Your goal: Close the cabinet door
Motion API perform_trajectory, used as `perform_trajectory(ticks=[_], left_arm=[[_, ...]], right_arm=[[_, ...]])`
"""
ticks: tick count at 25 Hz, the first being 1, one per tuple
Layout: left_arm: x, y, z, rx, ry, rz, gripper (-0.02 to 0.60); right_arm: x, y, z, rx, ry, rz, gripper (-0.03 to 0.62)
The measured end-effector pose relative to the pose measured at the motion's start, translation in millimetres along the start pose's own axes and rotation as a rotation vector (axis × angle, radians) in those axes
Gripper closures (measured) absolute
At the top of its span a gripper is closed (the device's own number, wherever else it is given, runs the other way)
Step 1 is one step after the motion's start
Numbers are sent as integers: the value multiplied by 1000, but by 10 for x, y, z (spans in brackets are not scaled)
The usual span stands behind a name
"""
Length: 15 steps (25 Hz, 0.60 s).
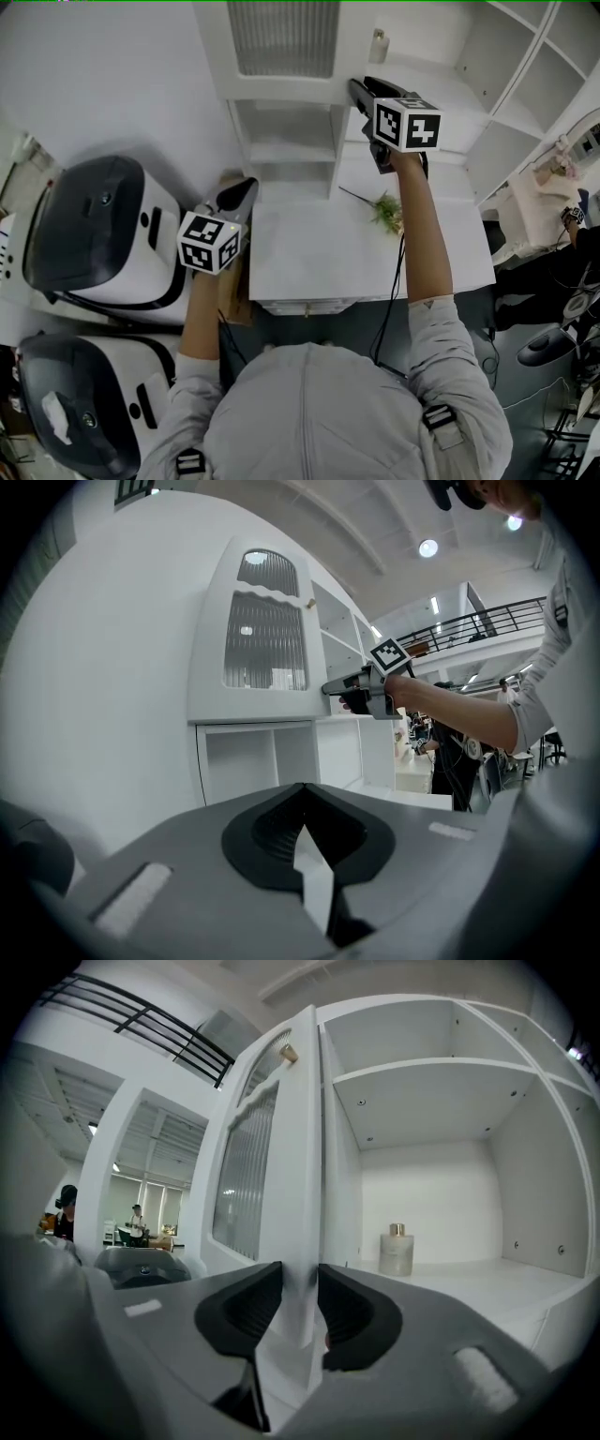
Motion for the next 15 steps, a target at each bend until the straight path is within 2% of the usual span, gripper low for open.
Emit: perform_trajectory(ticks=[15], left_arm=[[-65, 83, 108, -11, 2, 11, 563]], right_arm=[[-39, 299, -172, -70, -24, 20, 479]])
Point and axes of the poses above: the fingertips, and each gripper's own axes: y forward along the fingers, z to its left, x out of its top, the point moved 8 cm from there along -y, backward along the fingers, and after that the axes turned 12 degrees about -z, right-handed, at the moved point
